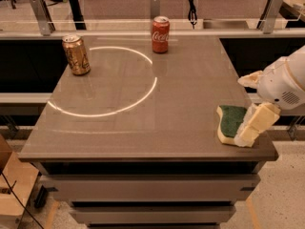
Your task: Move sponge near orange can
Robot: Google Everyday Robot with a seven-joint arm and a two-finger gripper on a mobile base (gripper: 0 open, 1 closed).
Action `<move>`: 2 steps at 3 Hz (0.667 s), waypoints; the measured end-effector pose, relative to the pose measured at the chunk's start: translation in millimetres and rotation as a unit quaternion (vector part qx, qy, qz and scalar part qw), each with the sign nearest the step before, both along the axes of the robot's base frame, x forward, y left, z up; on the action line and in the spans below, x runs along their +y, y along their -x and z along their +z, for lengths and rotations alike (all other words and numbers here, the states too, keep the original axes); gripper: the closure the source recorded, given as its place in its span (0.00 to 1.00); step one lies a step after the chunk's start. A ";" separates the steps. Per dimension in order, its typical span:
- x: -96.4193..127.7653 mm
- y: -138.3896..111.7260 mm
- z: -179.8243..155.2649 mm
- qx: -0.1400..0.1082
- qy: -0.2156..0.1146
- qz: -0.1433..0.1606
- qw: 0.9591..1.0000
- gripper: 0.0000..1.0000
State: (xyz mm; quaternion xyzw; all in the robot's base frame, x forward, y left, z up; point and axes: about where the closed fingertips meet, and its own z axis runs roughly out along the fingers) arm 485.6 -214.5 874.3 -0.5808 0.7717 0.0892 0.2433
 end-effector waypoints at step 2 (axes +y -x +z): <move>2.4 -3.5 -47.1 0.038 -0.006 -0.009 0.999 0.18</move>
Offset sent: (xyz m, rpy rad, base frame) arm 0.0037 0.0026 -0.0744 0.0261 0.1268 -0.0303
